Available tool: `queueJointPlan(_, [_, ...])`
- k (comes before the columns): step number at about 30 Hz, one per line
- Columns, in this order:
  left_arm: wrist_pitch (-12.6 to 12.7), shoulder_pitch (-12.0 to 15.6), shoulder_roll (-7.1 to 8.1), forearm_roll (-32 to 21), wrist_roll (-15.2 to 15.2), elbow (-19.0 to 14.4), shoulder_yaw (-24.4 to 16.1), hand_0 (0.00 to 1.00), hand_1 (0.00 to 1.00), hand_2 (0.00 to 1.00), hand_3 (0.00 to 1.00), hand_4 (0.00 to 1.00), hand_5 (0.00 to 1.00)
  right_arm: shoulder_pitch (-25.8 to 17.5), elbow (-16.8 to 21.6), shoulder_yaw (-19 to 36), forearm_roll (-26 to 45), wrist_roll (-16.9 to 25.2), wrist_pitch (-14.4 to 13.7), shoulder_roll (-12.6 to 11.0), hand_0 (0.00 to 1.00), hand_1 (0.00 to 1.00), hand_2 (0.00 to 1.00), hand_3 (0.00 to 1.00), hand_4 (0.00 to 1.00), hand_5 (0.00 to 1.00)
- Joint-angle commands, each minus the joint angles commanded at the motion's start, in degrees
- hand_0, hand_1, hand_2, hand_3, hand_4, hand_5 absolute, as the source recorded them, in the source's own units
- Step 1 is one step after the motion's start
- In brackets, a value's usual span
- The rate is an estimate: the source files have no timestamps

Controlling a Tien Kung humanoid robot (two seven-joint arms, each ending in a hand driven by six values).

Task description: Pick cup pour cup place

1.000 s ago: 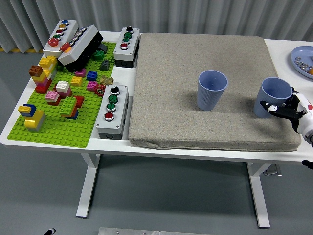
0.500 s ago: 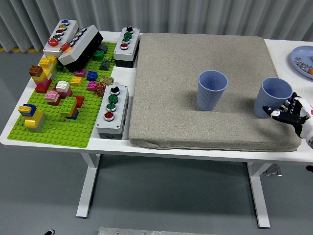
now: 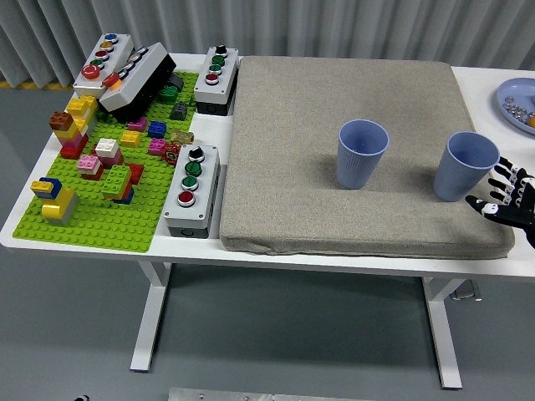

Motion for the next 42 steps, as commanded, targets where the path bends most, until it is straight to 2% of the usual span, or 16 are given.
queueJointPlan(6, [0.18, -0.02, 0.71, -0.03, -0.06, 0.00, -0.64, 0.828, 0.787, 0.858, 0.775, 0.599, 0.998, -0.03, 5.67, 2.96, 1.98, -2.50, 0.23, -6.58, 0.959, 0.938, 0.998, 0.998, 0.820, 0.293])
queueJointPlan(9, [0.22, -0.18, 1.06, -0.06, -0.05, 0.00, -0.66, 0.830, 0.787, 0.858, 0.774, 0.599, 0.998, 1.74, 8.01, 4.92, 3.50, -3.34, 0.42, -10.01, 0.954, 0.934, 0.998, 0.997, 0.819, 0.307])
queueJointPlan(12, [0.28, -0.46, 1.24, -0.14, -0.03, 0.00, -0.37, 0.830, 0.787, 0.858, 0.774, 0.599, 0.998, 4.83, 9.05, 6.38, 4.60, -3.73, 0.54, -12.39, 0.954, 0.934, 0.998, 0.997, 0.819, 0.307])
queueJointPlan(15, [0.28, -0.59, 1.30, -0.25, -0.01, 0.00, -0.19, 0.830, 0.787, 0.858, 0.775, 0.599, 0.998, 7.81, 8.87, 7.10, 5.45, -3.78, 0.79, -12.85, 0.949, 0.932, 0.998, 0.992, 0.820, 0.308])
queueJointPlan(19, [0.27, -0.66, 1.25, -0.26, 0.04, 0.00, 0.00, 0.830, 0.787, 0.858, 0.775, 0.599, 0.998, 12.22, 7.16, 7.31, 5.59, -3.15, 0.24, -11.29, 0.949, 0.932, 0.998, 0.992, 0.820, 0.308])
queueJointPlan(24, [0.26, -0.89, 0.94, -0.41, 0.06, 0.00, 0.39, 0.831, 0.787, 0.858, 0.775, 0.599, 0.998, 17.96, 2.10, 6.87, 6.13, 0.96, -3.22, -6.57, 0.950, 0.914, 0.976, 0.974, 0.819, 0.311])
queueJointPlan(25, [0.28, -0.98, 0.89, -0.44, 0.05, 0.00, 0.47, 0.829, 0.787, 0.858, 0.774, 0.599, 0.998, 19.07, 0.79, 6.67, 6.64, 2.44, -4.61, -5.55, 0.891, 0.858, 0.873, 0.878, 0.797, 0.635])
queueJointPlan(26, [0.32, -1.12, 0.78, -0.47, 0.00, 0.00, 0.56, 0.829, 0.787, 0.858, 0.774, 0.599, 0.998, 20.59, -1.15, 6.48, 8.47, 4.69, -6.71, -4.17, 0.891, 0.858, 0.873, 0.878, 0.797, 0.635])
queueJointPlan(30, [0.36, -1.54, 0.50, -0.63, -0.17, 0.00, 0.91, 0.829, 0.787, 0.858, 0.774, 0.599, 0.998, 23.89, -5.48, 6.88, 13.59, 9.29, -11.00, -1.75, 0.891, 0.858, 0.873, 0.878, 0.797, 0.635])
queueJointPlan(31, [0.36, -1.64, 0.45, -0.68, -0.23, 0.00, 1.05, 0.831, 0.787, 0.860, 0.774, 0.599, 0.998, 24.55, -6.46, 7.09, 14.30, 10.17, -12.18, -1.36, 0.876, 0.813, 0.808, 0.811, 0.799, 0.998])
queueJointPlan(36, [0.35, -2.04, 0.23, -0.68, -0.35, 0.00, 1.37, 0.831, 0.787, 0.860, 0.774, 0.599, 0.998, 27.69, -11.60, 8.99, 12.62, 11.29, -12.97, 0.21, 0.876, 0.813, 0.808, 0.811, 0.799, 0.998])
queueJointPlan(37, [0.34, -2.08, 0.22, -0.65, -0.35, 0.00, 1.39, 0.830, 0.789, 0.860, 0.773, 0.599, 0.998, 27.89, -12.09, 9.15, 12.28, 11.56, -13.15, 0.41, 0.907, 0.824, 0.829, 0.826, 0.787, 0.998])
queueJointPlan(42, [0.27, -2.07, 0.07, -0.56, -0.29, 0.00, 1.60, 0.830, 0.789, 0.860, 0.773, 0.599, 0.998, 27.97, -13.32, 9.73, 11.03, 12.61, -13.52, 2.13, 0.907, 0.824, 0.829, 0.826, 0.787, 0.998])
